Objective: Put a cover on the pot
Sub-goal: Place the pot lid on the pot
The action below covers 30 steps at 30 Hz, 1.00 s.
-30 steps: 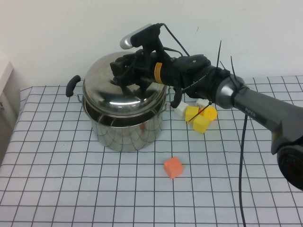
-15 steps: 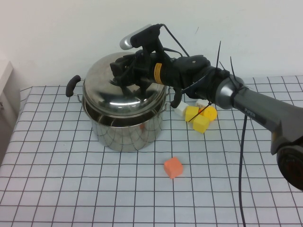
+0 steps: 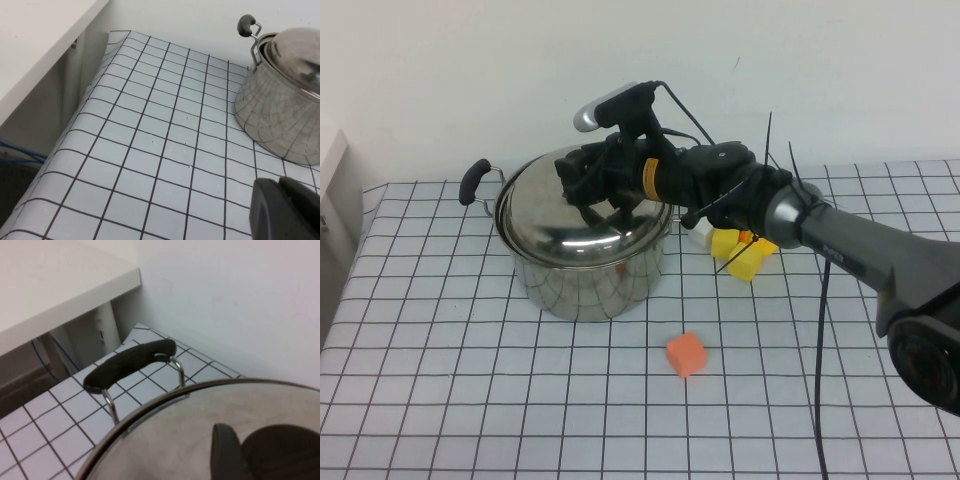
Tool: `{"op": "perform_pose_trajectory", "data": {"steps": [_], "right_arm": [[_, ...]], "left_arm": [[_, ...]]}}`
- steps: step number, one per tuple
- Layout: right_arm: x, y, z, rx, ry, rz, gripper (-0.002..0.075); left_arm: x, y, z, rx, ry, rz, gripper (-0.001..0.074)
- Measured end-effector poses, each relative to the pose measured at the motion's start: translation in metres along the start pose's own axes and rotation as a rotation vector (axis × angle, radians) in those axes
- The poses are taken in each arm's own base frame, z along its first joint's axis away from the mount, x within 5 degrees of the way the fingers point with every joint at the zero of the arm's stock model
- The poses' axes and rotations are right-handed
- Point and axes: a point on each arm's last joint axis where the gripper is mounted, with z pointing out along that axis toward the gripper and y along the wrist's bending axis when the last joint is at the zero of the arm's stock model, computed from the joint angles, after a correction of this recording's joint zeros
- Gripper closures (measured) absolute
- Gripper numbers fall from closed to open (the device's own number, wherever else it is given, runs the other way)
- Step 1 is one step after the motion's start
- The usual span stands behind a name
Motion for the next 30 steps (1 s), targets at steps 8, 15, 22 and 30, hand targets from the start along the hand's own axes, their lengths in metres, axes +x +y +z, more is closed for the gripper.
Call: {"op": "perform_pose_trajectory", "data": {"steps": [8,15,22,30], "right_arm": [[0.000,-0.002,0.000,0.021,-0.005,0.016,0.0376],[-0.009,-0.002,0.000,0.021,-0.035,0.010,0.0376],[-0.016,-0.002,-0.001,0.021,-0.056,0.007,0.0376],[0.001,0.001,0.007,0.020,-0.028,0.015,0.0376]], "left_arm": [[0.000,0.000,0.000,0.000,0.000,0.002,0.0738],[0.000,0.000,0.000,0.000,0.000,0.000,0.0738],[0.000,0.000,0.000,0.000,0.000,0.000,0.0738],[0.000,0.000,0.000,0.000,0.000,0.000,0.0738]]}}
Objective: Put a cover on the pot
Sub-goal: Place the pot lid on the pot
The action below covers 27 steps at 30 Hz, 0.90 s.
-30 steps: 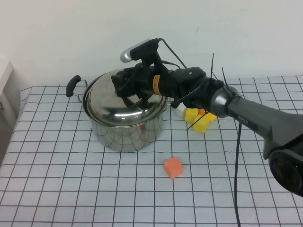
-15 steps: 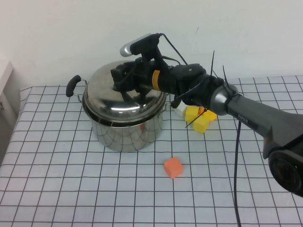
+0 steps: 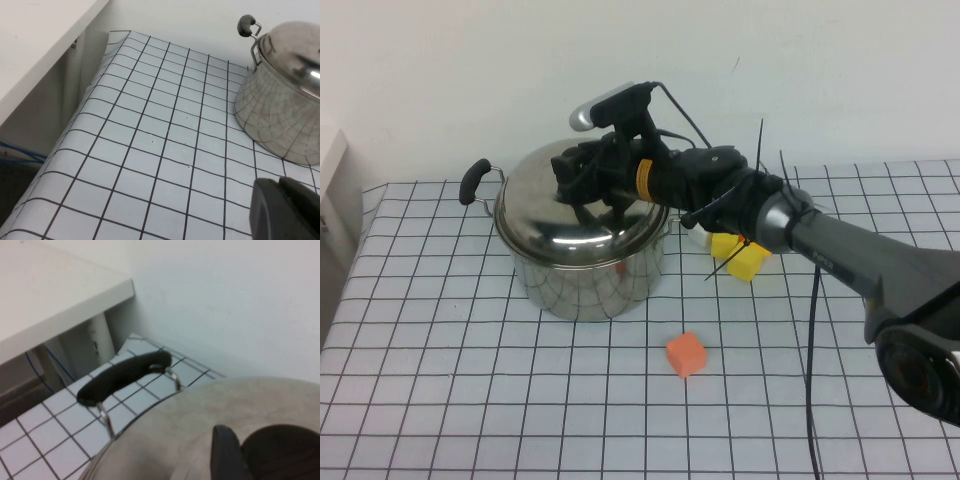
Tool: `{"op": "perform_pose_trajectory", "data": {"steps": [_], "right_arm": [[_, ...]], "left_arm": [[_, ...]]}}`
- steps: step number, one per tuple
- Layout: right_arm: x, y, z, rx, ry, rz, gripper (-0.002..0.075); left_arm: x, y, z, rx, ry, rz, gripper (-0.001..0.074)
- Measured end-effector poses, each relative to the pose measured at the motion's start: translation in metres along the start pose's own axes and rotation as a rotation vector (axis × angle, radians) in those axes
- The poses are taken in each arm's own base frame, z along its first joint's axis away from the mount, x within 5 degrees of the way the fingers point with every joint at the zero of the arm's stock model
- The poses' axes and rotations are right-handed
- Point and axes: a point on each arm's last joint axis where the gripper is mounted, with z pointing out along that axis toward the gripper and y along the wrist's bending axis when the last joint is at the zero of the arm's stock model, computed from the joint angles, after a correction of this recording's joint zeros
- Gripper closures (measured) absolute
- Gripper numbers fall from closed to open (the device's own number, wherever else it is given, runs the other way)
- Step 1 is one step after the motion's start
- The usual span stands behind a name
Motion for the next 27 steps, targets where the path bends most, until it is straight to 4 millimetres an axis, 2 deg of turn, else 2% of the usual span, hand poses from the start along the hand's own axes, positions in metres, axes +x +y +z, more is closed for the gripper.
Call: {"op": "perform_pose_trajectory", "data": {"steps": [16,22,25,27], "right_arm": [[0.005,0.004,0.003,0.009,0.007,-0.014,0.0370],[0.004,0.006,0.003,-0.019,0.007,0.003,0.0219],[-0.005,0.004,-0.002,-0.039,-0.007,0.003,0.0205],[-0.018,0.001,-0.009,-0.056,-0.028,0.012,0.0212]], "left_arm": [[0.000,0.000,0.000,0.000,0.000,0.000,0.0738],[0.000,0.000,0.000,0.000,0.000,-0.003,0.0738],[0.000,0.000,0.000,0.000,0.000,-0.003,0.0738],[0.000,0.000,0.000,0.000,0.000,-0.003,0.0738]]}}
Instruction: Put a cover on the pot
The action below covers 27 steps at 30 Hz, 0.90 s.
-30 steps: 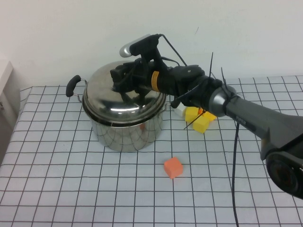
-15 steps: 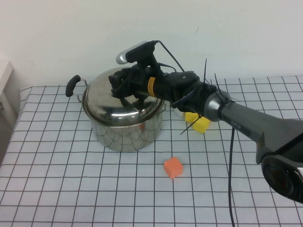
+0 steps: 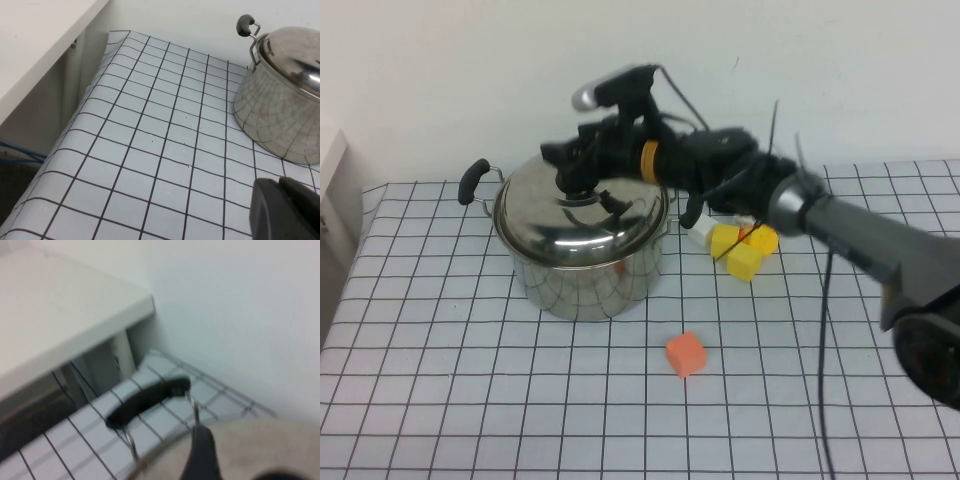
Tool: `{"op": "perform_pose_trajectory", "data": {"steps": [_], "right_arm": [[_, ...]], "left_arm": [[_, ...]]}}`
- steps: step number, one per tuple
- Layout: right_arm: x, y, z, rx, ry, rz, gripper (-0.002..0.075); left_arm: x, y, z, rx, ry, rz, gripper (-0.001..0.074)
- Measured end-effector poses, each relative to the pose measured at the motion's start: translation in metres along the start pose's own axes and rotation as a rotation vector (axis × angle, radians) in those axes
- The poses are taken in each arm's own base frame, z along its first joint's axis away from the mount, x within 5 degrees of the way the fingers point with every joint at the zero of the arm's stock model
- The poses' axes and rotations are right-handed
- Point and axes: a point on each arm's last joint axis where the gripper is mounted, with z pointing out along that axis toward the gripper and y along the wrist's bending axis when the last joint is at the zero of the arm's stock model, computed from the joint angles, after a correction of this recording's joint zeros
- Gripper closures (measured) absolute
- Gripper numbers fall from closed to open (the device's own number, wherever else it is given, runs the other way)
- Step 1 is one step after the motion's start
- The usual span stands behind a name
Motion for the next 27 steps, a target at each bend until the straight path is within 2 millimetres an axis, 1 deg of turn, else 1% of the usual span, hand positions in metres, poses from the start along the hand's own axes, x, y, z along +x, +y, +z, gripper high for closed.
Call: {"op": "perform_pose_trajectory", "data": {"steps": [3,5,6,8,11,13,16,19,27], "right_arm": [[-0.033,-0.001,-0.017,-0.041,-0.051,0.009,0.0248],[-0.061,-0.003,-0.034,-0.089,-0.091,0.012,0.0306],[-0.074,-0.002,-0.043,-0.120,-0.107,0.002,0.0349],[-0.098,0.000,-0.062,-0.182,-0.133,-0.032,0.0462],[-0.124,0.009,-0.088,-0.299,-0.137,-0.102,0.0631],[-0.138,0.017,-0.103,-0.359,-0.129,-0.152,0.0680],[-0.157,0.032,-0.124,-0.437,-0.128,-0.198,0.0710],[-0.179,0.046,-0.147,-0.485,-0.148,-0.242,0.0714],[-0.220,0.076,-0.205,-0.500,-0.204,-0.305,0.0714]], "left_arm": [[0.000,0.000,0.000,0.000,0.000,0.000,0.0738],[0.000,0.000,0.000,0.000,0.000,0.000,0.0738],[0.000,0.000,0.000,0.000,0.000,0.000,0.0738],[0.000,0.000,0.000,0.000,0.000,0.000,0.0738],[0.000,0.000,0.000,0.000,0.000,0.000,0.0738],[0.000,0.000,0.000,0.000,0.000,0.000,0.0738],[0.000,0.000,0.000,0.000,0.000,0.000,0.0738],[0.000,0.000,0.000,0.000,0.000,0.000,0.0738],[0.000,0.000,0.000,0.000,0.000,0.000,0.0738]]}}
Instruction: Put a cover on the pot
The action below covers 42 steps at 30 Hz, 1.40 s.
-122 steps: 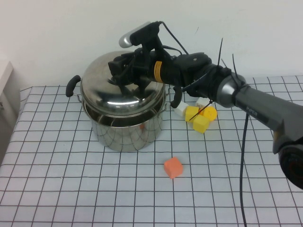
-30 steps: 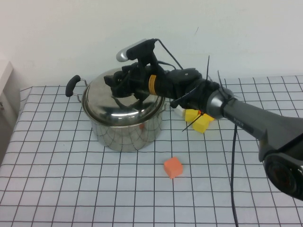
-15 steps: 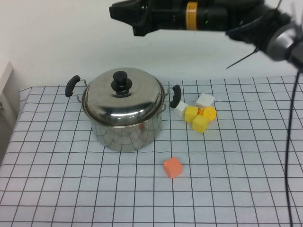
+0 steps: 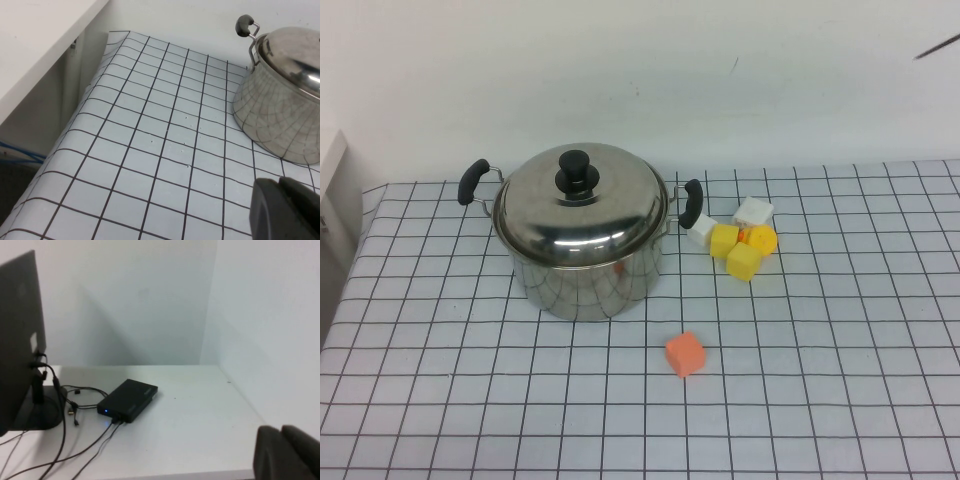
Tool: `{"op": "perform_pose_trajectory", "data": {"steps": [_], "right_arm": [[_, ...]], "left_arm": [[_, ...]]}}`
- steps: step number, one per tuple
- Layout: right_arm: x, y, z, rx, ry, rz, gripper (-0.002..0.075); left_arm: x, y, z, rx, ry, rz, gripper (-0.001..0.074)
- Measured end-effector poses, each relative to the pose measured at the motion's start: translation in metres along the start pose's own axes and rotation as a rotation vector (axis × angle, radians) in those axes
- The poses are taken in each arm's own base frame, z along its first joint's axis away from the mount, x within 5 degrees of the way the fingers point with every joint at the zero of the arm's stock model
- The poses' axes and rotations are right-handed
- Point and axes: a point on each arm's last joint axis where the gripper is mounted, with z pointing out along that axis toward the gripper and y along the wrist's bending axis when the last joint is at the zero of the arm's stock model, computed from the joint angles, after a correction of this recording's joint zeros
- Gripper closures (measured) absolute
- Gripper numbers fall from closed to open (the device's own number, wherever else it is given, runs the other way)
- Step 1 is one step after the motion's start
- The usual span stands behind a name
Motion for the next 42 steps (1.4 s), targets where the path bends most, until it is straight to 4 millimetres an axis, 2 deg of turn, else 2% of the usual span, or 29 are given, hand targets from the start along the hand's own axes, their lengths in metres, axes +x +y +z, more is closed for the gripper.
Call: {"op": "perform_pose_trajectory", "data": {"steps": [2,7,13,15,18,23,31,36,38,42], "right_arm": [[-0.009,0.010,-0.010,-0.003,0.002,0.000,0.0715],[-0.005,0.034,-0.036,-0.004,0.052,-0.001,0.0715],[0.006,0.078,-0.081,0.225,0.104,-0.029,0.0715],[0.020,0.093,-0.097,0.322,0.137,-0.029,0.0715],[0.026,0.116,-0.122,0.458,0.152,-0.055,0.0715],[0.049,0.140,-0.154,0.666,0.188,-0.047,0.0716],[0.078,0.196,-0.204,0.864,0.175,-0.066,0.0717],[0.108,0.229,-0.239,1.041,0.157,-0.065,0.0717],[0.122,0.239,-0.254,1.126,0.245,-0.091,0.0717],[0.149,0.268,-0.276,1.158,0.454,0.094,0.0717]], "left_arm": [[0.000,0.000,0.000,0.000,0.000,0.000,0.0738],[0.000,0.000,0.000,0.000,0.000,0.000,0.0738],[0.000,0.000,0.000,0.000,0.000,0.003,0.0738],[0.000,0.000,0.000,0.000,0.000,0.003,0.0738],[0.000,0.000,0.000,0.000,0.000,0.003,0.0738],[0.000,0.000,0.000,0.000,0.000,0.003,0.0738],[0.000,0.000,0.000,0.000,0.000,0.003,0.0738],[0.000,0.000,0.000,0.000,0.000,0.003,0.0738],[0.000,0.000,0.000,0.000,0.000,0.003,0.0738],[0.000,0.000,0.000,0.001,0.001,0.004,0.0738]]}}
